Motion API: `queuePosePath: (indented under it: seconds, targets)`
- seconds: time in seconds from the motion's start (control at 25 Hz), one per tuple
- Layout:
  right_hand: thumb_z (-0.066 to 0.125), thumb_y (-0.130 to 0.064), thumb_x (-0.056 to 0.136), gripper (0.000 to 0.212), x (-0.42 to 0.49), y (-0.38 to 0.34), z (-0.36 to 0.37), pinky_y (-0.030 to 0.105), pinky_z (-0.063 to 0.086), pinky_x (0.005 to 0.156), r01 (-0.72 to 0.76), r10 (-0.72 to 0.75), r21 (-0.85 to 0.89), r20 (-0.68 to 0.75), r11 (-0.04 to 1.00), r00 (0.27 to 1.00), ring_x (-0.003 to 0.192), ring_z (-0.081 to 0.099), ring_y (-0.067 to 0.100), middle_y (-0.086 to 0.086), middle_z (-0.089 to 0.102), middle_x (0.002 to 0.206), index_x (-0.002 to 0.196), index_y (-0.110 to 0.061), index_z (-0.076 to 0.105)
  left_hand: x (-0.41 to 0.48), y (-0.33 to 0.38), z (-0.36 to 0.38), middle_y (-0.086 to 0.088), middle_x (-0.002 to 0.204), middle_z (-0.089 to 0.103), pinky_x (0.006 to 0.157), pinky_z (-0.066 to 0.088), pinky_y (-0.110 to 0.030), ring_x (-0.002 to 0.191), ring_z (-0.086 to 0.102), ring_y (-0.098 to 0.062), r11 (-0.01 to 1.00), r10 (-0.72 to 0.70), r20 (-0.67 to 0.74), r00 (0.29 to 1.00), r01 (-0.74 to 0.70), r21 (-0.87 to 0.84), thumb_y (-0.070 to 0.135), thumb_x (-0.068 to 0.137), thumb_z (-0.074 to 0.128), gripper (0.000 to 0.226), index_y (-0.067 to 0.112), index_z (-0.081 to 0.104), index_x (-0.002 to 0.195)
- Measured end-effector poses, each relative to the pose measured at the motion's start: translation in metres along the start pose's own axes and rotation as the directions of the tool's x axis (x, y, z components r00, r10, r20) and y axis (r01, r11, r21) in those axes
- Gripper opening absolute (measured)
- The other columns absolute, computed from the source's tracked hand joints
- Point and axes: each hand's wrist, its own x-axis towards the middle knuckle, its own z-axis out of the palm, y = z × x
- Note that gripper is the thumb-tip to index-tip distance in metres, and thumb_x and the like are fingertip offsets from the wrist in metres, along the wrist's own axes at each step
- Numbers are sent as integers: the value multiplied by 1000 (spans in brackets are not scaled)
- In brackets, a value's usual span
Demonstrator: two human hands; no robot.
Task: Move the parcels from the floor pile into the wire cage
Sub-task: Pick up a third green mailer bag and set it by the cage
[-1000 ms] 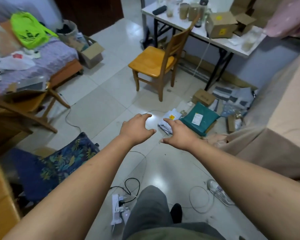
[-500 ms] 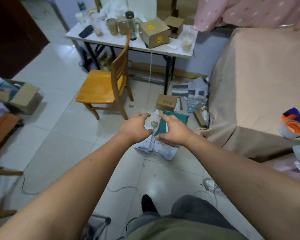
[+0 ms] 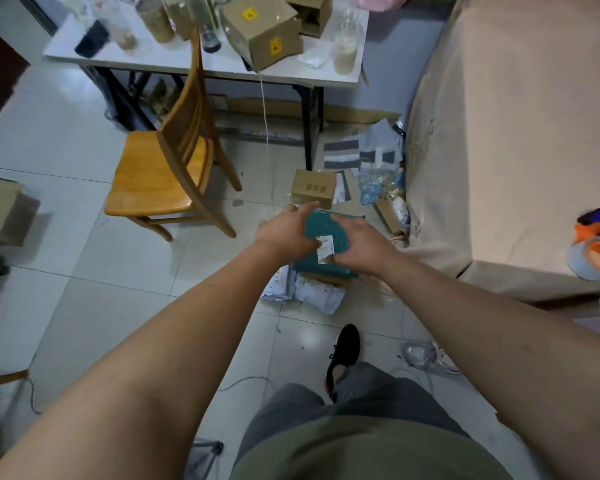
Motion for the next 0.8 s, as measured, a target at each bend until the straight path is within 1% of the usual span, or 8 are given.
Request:
queuePosePath:
  seconds: [0.08, 0.2, 0.28, 0.32, 0.4, 0.48, 0.64, 0.8]
  targets:
    - [67, -75, 55, 110, 8, 0, -17, 46, 52, 100, -11, 11, -15, 1, 1000, 1000, 121, 56, 22, 2, 55, 135, 153, -40, 32, 26, 5, 4, -3, 144, 50, 95, 52, -50, 120, 58, -27, 1000, -20, 42, 999, 20, -3, 48, 86, 68, 82, 44, 23, 154]
    - [71, -67, 55, 116, 34, 13, -25, 46, 48, 105, -78, 78, 14, 16, 997, 997, 123, 54, 29, 12, 52, 136, 158, -33, 28, 62, 2, 14, -4, 146, 47, 98, 50, -49, 124, 56, -28, 1000, 11, 89, 996, -13, 19, 44, 88, 68, 81, 39, 23, 156]
    - [69, -72, 52, 124, 62, 24, -19, 46, 48, 105, -100, 100, 30, 12, 994, 995, 125, 54, 32, 14, 52, 135, 159, -32, 22, 91, -6, 28, -5, 148, 44, 100, 50, -50, 127, 55, -29, 1000, 14, 125, 992, -17, 25, 44, 89, 68, 83, 38, 21, 158]
    - [71, -71, 55, 124, 74, 28, -14, 47, 47, 106, -120, 119, 39, 20, 992, 993, 127, 51, 33, 15, 50, 138, 160, -33, 18, 108, -12, 39, -6, 147, 44, 100, 51, -50, 126, 55, -29, 1000, 12, 135, 991, -15, 25, 43, 89, 69, 85, 38, 21, 158]
    - [79, -59, 67, 119, 102, 40, -2, 49, 44, 109, -163, 159, 68, 55, 984, 986, 132, 47, 34, 17, 43, 144, 161, -36, 10, 144, -25, 66, -6, 146, 43, 96, 54, -49, 122, 58, -29, 1000, -10, 149, 989, 6, 26, 39, 85, 73, 90, 40, 20, 158]
    - [81, -53, 74, 115, 136, 59, 16, 49, 43, 110, -191, 189, 84, 39, 978, 981, 135, 46, 35, 18, 38, 149, 161, -38, 7, 180, -40, 96, -6, 147, 40, 93, 56, -49, 120, 60, -30, 1000, -23, 147, 989, 23, 0, 35, 83, 77, 94, 41, 19, 157]
    - [78, -59, 75, 115, 199, 111, 82, 51, 40, 113, -246, 245, 42, 34, 968, 969, 142, 37, 40, 20, 28, 159, 161, -40, 5, 244, -76, 178, -11, 151, 35, 97, 54, -53, 121, 59, -35, 995, -29, 154, 988, 44, -94, 32, 81, 78, 95, 38, 22, 158]
    - [79, -56, 77, 112, 252, 170, 151, 52, 35, 115, -280, 280, -2, 17, 960, 960, 146, 28, 39, 15, 21, 163, 161, -39, 7, 295, -115, 268, -14, 152, 32, 99, 53, -51, 126, 55, -35, 993, -11, 168, 986, 30, -112, 34, 79, 80, 98, 36, 23, 158]
